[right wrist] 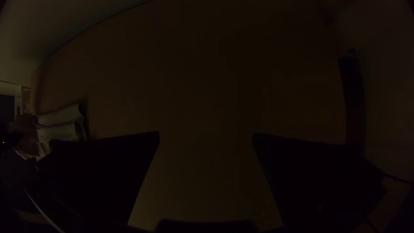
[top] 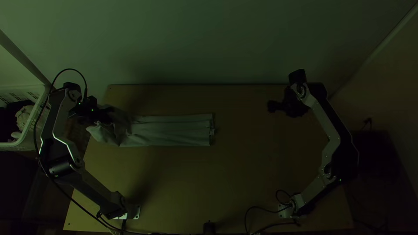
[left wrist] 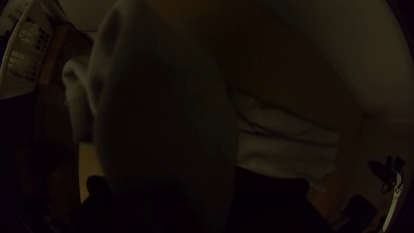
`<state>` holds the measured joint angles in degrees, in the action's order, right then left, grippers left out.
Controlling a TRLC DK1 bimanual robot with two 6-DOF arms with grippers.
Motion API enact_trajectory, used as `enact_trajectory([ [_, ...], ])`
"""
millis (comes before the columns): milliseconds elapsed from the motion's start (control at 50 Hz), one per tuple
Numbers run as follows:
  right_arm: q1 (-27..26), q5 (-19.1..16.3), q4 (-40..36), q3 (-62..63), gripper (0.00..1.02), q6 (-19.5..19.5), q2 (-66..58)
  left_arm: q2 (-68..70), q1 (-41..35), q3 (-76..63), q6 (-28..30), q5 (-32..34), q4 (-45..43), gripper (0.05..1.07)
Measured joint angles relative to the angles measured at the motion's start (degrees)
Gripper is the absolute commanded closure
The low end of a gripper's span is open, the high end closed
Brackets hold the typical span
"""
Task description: Fold the t-shirt
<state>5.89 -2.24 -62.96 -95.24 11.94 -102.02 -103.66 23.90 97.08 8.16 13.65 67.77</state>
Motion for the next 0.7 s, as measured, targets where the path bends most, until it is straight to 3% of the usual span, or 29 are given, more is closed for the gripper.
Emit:
enact_trajectory([
  [240,-0.46,-0.02,0.02,1.92,0.04,-0.22,1.40,3.67,-15.61,4.46,-4.92,-2.40,7.26,1.04],
  [700,-3.45,-0.24,1.07,8.00,0.04,-0.46,6.10,-0.63,-38.25,11.93,-16.83,-6.71,8.26,1.04],
])
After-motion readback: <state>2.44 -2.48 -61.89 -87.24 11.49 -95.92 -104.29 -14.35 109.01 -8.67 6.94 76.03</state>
